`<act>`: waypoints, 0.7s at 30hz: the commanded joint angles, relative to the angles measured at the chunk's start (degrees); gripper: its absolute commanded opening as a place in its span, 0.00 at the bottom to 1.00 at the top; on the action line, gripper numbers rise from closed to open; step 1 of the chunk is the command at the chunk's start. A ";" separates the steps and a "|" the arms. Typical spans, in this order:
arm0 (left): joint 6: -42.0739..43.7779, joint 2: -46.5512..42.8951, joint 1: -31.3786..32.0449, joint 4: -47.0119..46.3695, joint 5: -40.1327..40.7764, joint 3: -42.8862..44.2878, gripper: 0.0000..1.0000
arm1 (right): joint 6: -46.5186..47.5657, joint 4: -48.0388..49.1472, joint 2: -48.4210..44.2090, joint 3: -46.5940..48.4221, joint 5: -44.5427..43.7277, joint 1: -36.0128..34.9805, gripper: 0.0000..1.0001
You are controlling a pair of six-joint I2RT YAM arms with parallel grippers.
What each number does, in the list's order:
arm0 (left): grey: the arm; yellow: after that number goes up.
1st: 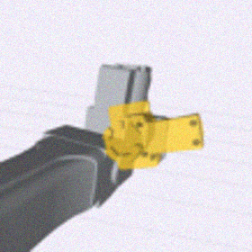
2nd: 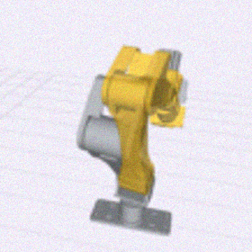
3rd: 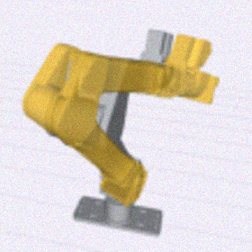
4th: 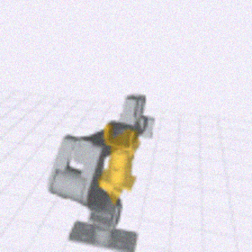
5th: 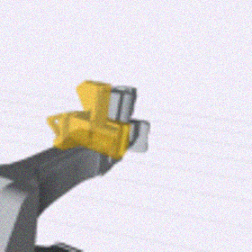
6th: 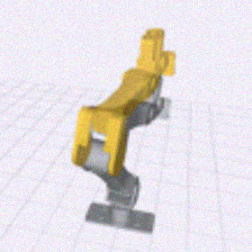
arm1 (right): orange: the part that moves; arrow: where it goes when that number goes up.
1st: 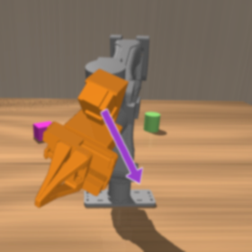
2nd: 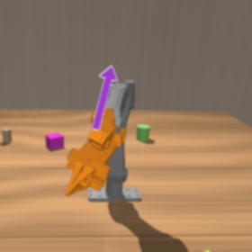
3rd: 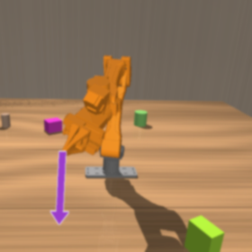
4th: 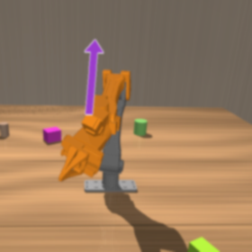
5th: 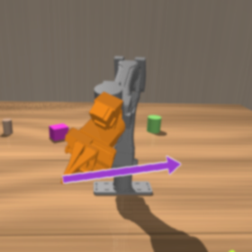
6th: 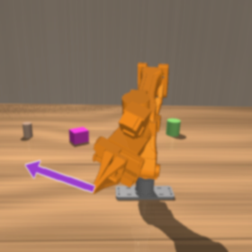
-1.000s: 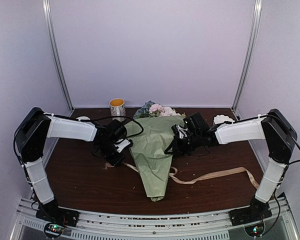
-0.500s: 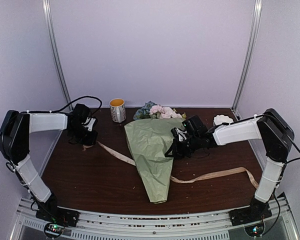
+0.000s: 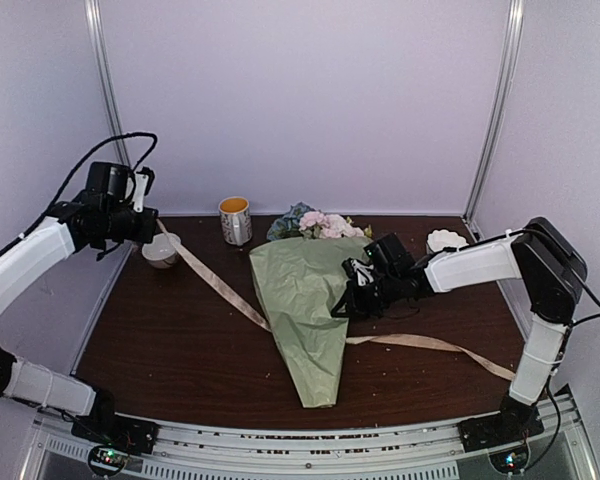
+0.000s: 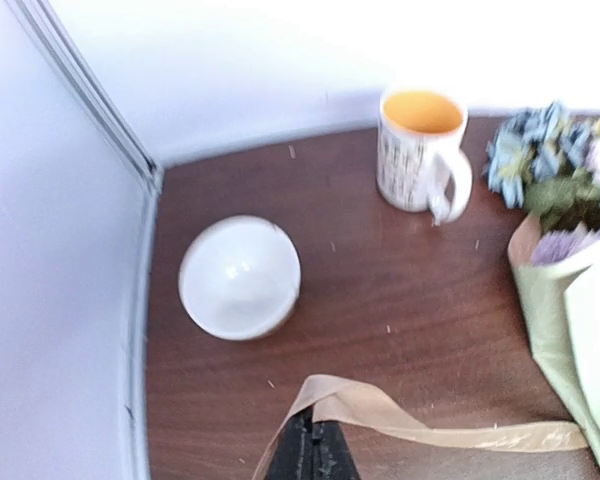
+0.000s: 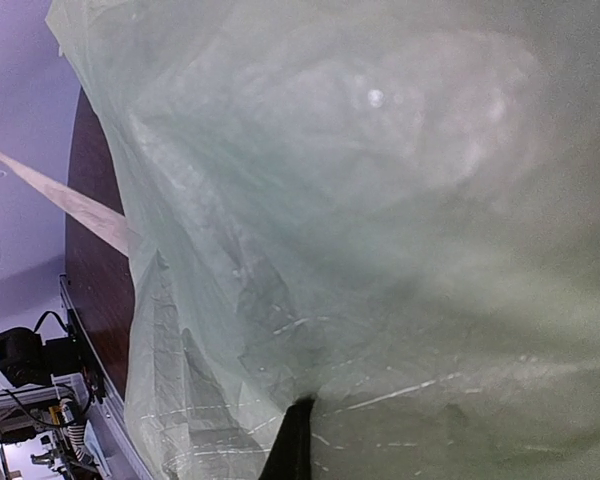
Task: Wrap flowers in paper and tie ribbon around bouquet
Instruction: Place the folded bouquet on the ribbon.
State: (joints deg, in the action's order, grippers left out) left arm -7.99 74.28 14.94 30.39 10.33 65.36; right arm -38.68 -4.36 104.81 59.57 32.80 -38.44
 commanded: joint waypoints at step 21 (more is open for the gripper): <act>9.84 43.67 30.44 2.42 -12.00 33.38 0.00 | 1.03 0.66 2.25 -1.02 -2.85 -1.11 0.00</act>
State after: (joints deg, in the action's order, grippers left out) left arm 2.04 111.48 46.26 27.00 -2.79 95.11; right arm -38.63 -4.03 106.91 59.51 31.97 -38.92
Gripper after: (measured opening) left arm 0.006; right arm 0.007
